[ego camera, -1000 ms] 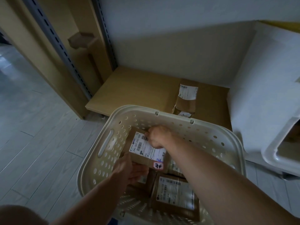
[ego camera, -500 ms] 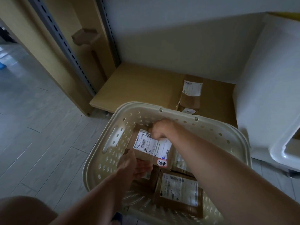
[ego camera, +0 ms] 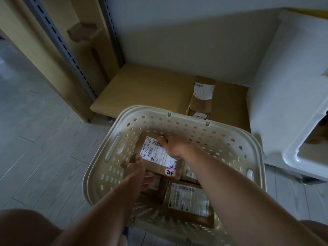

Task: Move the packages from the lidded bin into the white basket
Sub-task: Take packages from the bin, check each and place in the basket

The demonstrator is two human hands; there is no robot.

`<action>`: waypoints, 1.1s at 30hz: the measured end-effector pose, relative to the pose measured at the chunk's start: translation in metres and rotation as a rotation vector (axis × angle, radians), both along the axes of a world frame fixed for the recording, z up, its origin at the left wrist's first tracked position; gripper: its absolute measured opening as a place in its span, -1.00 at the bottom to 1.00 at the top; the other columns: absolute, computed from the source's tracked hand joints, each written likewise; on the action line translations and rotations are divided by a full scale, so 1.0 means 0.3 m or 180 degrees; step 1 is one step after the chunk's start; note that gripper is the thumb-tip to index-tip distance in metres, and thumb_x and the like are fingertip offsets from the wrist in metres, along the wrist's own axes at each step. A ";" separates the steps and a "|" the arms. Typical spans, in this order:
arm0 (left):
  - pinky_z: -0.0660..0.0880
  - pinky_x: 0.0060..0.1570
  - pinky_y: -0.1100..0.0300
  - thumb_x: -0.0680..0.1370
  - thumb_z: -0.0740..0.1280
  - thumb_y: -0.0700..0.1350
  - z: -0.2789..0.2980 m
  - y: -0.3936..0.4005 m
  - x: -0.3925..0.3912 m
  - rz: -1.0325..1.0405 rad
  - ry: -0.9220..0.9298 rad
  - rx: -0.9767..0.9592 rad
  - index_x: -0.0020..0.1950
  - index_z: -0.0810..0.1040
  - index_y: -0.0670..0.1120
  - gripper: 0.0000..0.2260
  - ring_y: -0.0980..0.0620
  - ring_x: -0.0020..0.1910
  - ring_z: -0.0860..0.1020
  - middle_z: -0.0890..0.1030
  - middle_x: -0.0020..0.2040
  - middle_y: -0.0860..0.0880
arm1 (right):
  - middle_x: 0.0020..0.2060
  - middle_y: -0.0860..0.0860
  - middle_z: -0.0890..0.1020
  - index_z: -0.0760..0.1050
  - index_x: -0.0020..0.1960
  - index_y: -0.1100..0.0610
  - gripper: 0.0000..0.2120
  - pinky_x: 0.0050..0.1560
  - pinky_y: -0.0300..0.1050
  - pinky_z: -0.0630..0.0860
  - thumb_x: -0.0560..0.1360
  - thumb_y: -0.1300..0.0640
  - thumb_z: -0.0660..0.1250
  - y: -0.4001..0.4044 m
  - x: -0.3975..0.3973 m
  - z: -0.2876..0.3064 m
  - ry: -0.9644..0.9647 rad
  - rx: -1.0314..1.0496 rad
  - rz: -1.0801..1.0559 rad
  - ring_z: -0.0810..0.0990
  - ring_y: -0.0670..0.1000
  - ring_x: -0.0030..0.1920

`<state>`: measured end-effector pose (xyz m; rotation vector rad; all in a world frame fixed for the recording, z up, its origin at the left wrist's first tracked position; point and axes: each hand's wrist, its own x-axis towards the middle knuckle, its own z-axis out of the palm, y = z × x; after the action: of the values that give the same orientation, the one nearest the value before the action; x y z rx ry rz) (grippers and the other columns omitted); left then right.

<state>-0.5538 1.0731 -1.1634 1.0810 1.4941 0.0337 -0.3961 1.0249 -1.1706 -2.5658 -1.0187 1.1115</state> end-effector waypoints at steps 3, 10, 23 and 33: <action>0.55 -0.41 0.14 0.71 0.11 0.11 -0.017 0.013 -0.002 -0.0323 0.0020 0.0587 0.34 0.34 -0.02 -0.71 -0.11 -0.34 0.72 0.68 0.00 -0.18 | 0.43 0.14 0.49 0.30 0.57 0.04 -0.33 0.43 0.12 0.35 0.66 -0.32 -0.15 -0.011 0.001 0.001 0.0025 -0.0077 -0.0055 0.45 0.22 0.41; 0.67 -0.29 -0.01 0.72 0.14 0.10 -0.002 0.050 0.002 -0.0411 -0.0044 0.1007 0.03 0.49 -0.12 -0.69 -0.05 -0.47 0.67 0.68 -0.20 -0.15 | -0.28 0.06 0.54 0.49 -0.18 0.13 -0.28 -0.02 -0.02 0.48 0.57 -0.47 -0.09 -0.028 0.016 0.023 -0.0200 -0.0226 -0.0243 0.57 0.05 -0.22; 0.44 -0.59 0.26 0.74 0.10 0.03 -0.050 0.089 -0.035 -0.0957 -0.0114 0.0807 0.05 0.60 -0.29 -0.56 0.01 -0.54 0.62 0.66 -0.38 -0.19 | 0.29 0.19 0.57 0.48 0.40 0.13 -0.29 0.31 0.11 0.48 0.64 -0.36 -0.11 -0.028 0.003 0.020 -0.0375 -0.0646 0.0015 0.56 0.19 0.27; 0.53 -0.56 0.22 0.71 0.18 0.04 -0.109 0.112 -0.021 -0.1123 -0.0188 0.0609 0.15 0.51 -0.25 -0.66 -0.03 -0.45 0.69 0.71 -0.29 -0.22 | 0.41 0.13 0.50 0.36 0.49 0.09 -0.52 0.38 0.17 0.46 0.67 -0.14 0.18 -0.081 0.031 -0.005 0.0520 -0.0156 -0.0312 0.49 0.20 0.38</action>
<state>-0.5601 1.1065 -1.1960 1.4736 1.2479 -0.0387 -0.3868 1.0006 -1.1722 -2.4828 -0.8287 1.3090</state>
